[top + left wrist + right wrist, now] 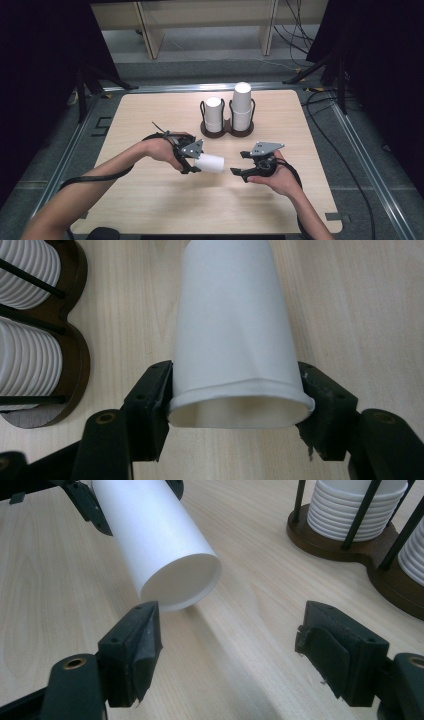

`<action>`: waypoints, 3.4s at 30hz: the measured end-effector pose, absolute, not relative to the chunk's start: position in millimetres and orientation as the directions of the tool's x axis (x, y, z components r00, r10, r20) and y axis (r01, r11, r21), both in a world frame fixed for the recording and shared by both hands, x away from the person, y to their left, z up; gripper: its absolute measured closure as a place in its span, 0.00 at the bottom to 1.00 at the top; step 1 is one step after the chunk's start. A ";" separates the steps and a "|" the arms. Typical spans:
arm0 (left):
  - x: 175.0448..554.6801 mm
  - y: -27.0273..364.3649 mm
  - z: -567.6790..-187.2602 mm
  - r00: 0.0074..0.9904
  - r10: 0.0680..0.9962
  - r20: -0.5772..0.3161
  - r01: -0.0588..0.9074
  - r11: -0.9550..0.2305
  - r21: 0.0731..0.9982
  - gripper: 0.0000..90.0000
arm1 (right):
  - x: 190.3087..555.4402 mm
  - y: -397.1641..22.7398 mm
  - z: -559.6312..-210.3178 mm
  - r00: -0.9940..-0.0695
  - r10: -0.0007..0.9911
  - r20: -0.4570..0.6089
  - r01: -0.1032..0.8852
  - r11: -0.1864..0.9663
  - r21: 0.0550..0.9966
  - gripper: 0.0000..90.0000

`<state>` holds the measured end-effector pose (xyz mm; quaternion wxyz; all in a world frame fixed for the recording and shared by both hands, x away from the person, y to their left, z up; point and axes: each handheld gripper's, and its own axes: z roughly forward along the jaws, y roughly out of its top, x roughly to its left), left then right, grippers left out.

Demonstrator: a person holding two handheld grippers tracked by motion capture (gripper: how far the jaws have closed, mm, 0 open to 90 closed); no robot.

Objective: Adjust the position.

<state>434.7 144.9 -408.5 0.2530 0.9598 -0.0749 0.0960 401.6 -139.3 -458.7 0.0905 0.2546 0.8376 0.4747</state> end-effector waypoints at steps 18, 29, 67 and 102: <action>435.2 142.9 -405.7 0.971 -0.121 0.207 -0.201 -0.882 0.426 0.41 | 404.6 -131.0 -456.2 -0.872 0.487 0.053 0.301 0.448 0.842 0.28; 436.5 139.9 -400.4 0.970 -0.132 0.204 -0.205 -0.895 0.396 0.41 | 404.3 -124.6 -449.9 -0.885 0.465 0.042 0.282 0.460 0.842 0.28; 435.8 128.2 -390.9 0.970 -0.155 0.185 -0.211 -0.916 0.340 0.41 | 411.6 -87.8 -435.8 -0.926 0.378 -0.021 0.201 0.538 0.819 0.28; 434.3 119.4 -388.8 0.966 -0.186 0.178 -0.234 -0.925 0.300 0.41 | 414.0 -63.1 -443.5 -0.956 0.292 -0.023 0.171 0.619 0.767 0.29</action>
